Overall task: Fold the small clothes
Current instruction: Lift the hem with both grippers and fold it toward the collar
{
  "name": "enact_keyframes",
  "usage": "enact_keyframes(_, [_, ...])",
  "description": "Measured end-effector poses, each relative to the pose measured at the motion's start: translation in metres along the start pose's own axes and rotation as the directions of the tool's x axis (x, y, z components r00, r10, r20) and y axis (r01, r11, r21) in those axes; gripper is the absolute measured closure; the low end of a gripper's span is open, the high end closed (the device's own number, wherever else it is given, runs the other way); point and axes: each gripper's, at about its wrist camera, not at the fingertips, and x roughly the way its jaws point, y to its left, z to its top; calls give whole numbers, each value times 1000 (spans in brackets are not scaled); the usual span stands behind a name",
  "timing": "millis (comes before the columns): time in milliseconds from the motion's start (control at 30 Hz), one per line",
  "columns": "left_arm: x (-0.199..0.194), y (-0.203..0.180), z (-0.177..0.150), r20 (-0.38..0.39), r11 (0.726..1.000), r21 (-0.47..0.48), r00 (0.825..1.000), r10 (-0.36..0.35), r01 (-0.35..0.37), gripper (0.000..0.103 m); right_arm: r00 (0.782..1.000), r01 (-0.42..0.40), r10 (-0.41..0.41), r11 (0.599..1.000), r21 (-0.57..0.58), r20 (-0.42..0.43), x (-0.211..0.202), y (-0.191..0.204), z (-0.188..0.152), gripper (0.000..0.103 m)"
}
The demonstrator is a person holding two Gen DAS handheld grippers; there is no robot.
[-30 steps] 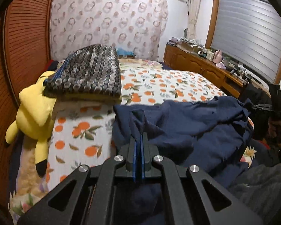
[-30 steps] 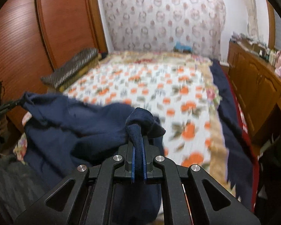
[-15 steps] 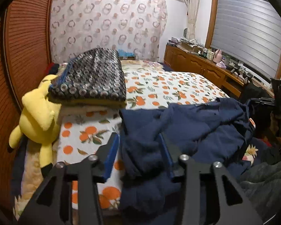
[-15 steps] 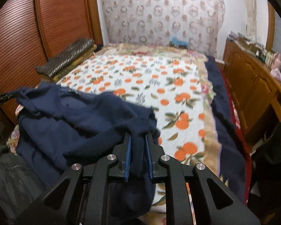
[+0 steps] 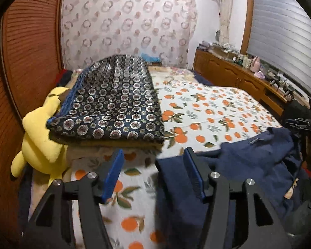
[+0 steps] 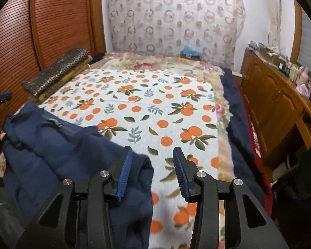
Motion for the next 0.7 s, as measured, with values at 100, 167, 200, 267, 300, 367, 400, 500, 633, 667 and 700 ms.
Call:
enact_keyframes(100, [21,0,1,-45,1000,17,999,25,-24,44,999,-25,25,1000,1,-25,14,6,-2,62])
enact_keyframes(167, [31,-2,-2,-74,1000,18,997,9,-8,44,998,-44,44,999,-4,-35,17,12,-4,62])
enact_keyframes(200, [36,-3,-4,-91,1000,18,996,-3,5,44,998,-42,41,999,-10,-44,20,15,-6,60])
enact_keyframes(267, [42,-6,-9,-116,1000,23,993,-7,10,44,997,-33,32,999,-12,-64,25,16,-10,57])
enact_keyframes(300, [45,-6,-11,-128,1000,24,992,-8,12,44,997,-28,28,1000,-4,-78,29,15,-12,54])
enact_keyframes(367, [49,-7,-15,-148,999,22,989,-21,24,44,995,-28,29,999,16,-97,34,12,-15,52])
enact_keyframes(400, [50,-7,-16,-155,999,18,988,-25,28,44,994,-36,39,999,28,-100,35,11,-15,52])
enact_keyframes(500, [53,-8,-18,-165,999,18,986,-26,30,44,993,-54,57,998,32,-107,36,12,-15,52])
enact_keyframes(633, [55,-11,-20,-180,999,21,983,-39,43,44,989,-68,69,998,17,-129,41,18,-15,52])
enact_keyframes(667, [56,-12,-21,-186,999,23,982,-41,46,44,989,-65,66,998,10,-130,42,19,-15,51])
enact_keyframes(700, [56,-11,-22,-190,999,24,981,-41,47,44,989,-65,65,998,6,-131,42,20,-15,51])
